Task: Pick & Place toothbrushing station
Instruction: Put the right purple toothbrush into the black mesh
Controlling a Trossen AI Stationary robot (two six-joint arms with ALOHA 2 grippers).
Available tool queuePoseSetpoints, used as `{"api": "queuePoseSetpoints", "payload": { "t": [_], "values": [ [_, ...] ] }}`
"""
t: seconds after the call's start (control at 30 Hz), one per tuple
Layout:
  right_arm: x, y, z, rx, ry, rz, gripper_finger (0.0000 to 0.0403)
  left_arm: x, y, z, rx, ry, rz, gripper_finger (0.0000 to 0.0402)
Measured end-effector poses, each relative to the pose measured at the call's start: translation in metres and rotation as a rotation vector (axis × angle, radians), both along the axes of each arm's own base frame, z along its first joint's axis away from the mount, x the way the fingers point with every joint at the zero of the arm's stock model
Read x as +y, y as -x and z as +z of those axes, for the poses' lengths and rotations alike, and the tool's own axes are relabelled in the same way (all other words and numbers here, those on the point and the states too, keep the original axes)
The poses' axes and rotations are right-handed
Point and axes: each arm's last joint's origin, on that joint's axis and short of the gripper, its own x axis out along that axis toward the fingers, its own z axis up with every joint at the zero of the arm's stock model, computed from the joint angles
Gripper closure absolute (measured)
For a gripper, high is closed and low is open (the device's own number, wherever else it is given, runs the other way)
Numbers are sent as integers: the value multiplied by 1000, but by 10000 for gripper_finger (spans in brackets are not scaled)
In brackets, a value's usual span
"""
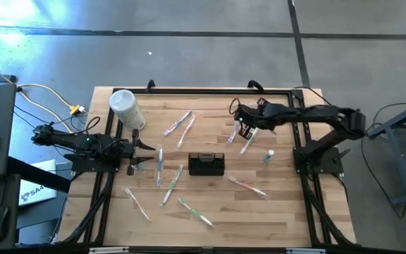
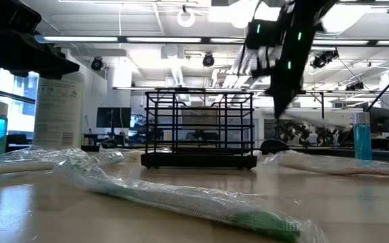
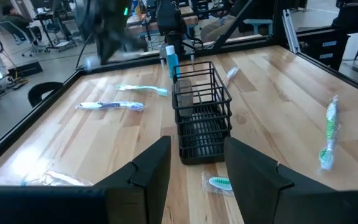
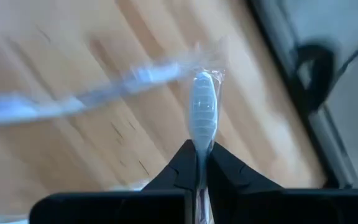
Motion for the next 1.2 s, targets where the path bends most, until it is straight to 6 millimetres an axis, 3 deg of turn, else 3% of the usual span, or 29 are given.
{"api": "queuePoseSetpoints", "payload": {
  "t": [0.1,0.23,0.37,0.5,0.6,0.9,1.2],
  "values": [
    [29,1,32,-154,37,95,395,0,0,0,6,15,2,250],
    [78,8,57,-372,37,287,395,0,0,-1,9,17,2,250],
    [120,16,69,-591,129,405,395,0,0,-1,10,11,1,250],
    [147,19,68,-804,236,538,395,0,0,-1,10,-4,-1,250],
    [151,19,56,-943,278,620,395,0,0,-1,10,-9,-1,250],
    [132,41,27,-1368,296,802,395,0,0,-1,11,-19,-3,250],
    [122,25,7,-1425,254,826,395,0,0,-1,6,-19,-2,250]
  ]
}}
